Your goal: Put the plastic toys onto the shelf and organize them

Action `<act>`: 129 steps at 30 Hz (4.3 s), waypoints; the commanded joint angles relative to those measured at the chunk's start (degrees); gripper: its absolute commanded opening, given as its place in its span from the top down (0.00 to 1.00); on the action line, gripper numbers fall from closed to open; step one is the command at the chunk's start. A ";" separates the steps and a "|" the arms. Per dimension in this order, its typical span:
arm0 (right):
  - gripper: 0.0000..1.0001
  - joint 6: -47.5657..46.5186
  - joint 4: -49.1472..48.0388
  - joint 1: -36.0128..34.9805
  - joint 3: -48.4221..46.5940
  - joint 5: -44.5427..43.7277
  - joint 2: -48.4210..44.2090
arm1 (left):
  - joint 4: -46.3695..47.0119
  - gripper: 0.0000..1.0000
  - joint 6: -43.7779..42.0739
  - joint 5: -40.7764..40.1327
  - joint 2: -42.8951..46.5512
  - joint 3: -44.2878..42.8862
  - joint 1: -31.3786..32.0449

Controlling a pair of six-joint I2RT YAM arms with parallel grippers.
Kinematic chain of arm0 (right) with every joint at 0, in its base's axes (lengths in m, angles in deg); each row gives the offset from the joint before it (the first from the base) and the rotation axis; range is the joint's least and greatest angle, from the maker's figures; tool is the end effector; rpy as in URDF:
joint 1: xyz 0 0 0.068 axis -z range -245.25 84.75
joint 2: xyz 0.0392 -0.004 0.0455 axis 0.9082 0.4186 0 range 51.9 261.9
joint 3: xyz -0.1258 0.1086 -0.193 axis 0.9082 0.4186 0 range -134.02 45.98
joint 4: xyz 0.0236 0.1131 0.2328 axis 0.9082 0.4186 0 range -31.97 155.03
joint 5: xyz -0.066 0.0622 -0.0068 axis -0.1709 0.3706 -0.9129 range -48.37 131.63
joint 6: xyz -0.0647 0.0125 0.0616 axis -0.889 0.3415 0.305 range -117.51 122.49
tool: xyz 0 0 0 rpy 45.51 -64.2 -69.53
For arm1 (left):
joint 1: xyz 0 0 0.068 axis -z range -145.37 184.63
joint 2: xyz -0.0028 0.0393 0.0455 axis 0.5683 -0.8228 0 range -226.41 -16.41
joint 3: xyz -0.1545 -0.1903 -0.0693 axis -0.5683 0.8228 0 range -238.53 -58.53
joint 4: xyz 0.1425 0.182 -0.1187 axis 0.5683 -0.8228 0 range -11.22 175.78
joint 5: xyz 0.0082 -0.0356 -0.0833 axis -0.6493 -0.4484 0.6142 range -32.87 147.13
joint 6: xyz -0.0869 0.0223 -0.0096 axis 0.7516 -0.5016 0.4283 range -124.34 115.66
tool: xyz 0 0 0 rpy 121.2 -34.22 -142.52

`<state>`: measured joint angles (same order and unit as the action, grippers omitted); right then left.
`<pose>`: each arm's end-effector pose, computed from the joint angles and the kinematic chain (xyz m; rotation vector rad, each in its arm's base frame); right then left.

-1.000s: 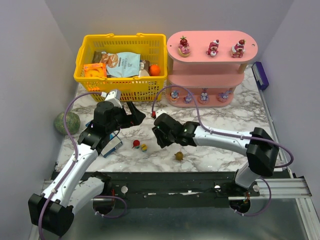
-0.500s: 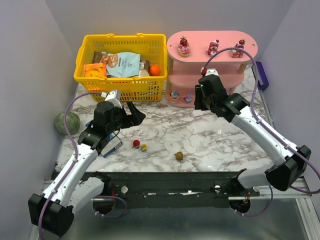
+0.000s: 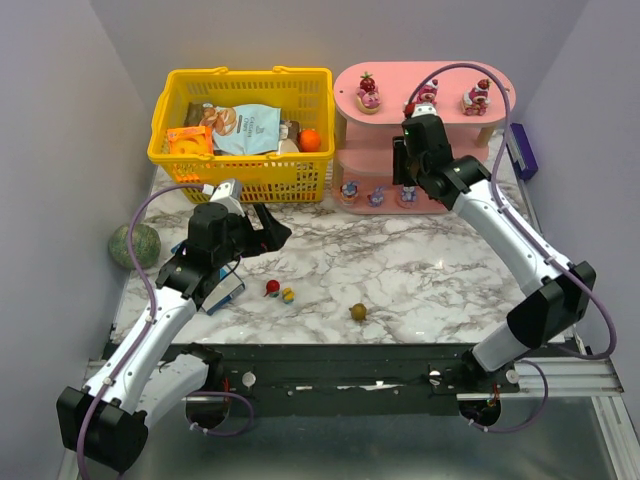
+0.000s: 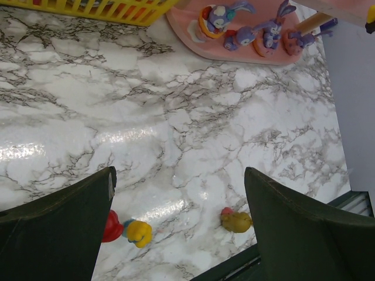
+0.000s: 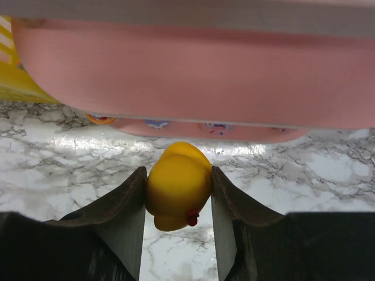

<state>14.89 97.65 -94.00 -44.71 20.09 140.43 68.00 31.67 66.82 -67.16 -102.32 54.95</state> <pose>0.3411 0.1534 0.3372 -0.1063 2.1694 -0.0100 0.2326 -0.1006 0.2692 -0.1723 2.0801 -0.7857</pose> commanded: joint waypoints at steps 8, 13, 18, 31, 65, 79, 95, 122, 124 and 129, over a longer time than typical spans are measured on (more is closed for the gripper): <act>0.85 1.73 -4.20 -0.08 -6.68 2.65 6.48 | -0.68 0.01 -0.85 -0.91 -0.32 -1.03 -0.28; 0.85 3.77 -4.37 -0.95 -7.39 3.79 7.71 | -0.50 0.01 -0.68 -0.82 -0.50 -0.77 -0.28; 0.85 4.91 -4.63 -2.53 -8.35 3.35 9.73 | -0.41 0.01 -0.68 -0.82 -0.50 -0.60 -0.28; 0.85 9.57 -6.04 -4.56 -12.57 2.73 14.82 | -0.24 0.01 -0.59 -0.99 0.03 -0.15 -0.28; 0.71 12.64 -12.54 -6.58 -6.07 -6.84 16.76 | -0.59 0.01 -1.29 -1.87 0.03 -0.24 -0.28; 0.71 13.61 -17.55 -6.76 -0.19 -11.24 15.88 | -0.94 0.01 -1.56 -2.05 0.12 -0.24 -0.28; 0.82 14.58 -28.18 -7.19 7.72 -14.41 14.48 | -1.38 0.01 -1.91 -2.57 0.03 -0.42 -0.28; 0.82 16.43 -41.73 -7.28 12.91 -14.32 12.80 | -1.82 0.01 -2.44 -3.01 -0.59 -0.95 -0.36; 0.82 15.72 -41.90 -7.28 12.21 -13.36 13.60 | -1.91 0.01 -2.44 -3.01 -0.59 -0.95 -0.36; 0.81 15.55 -43.21 -7.37 12.65 -12.56 14.04 | -1.99 0.01 -2.52 -3.19 -0.50 -1.03 -0.36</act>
<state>30.00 53.91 -101.61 -33.70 6.21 152.28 66.36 30.12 64.66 -67.75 -102.32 54.95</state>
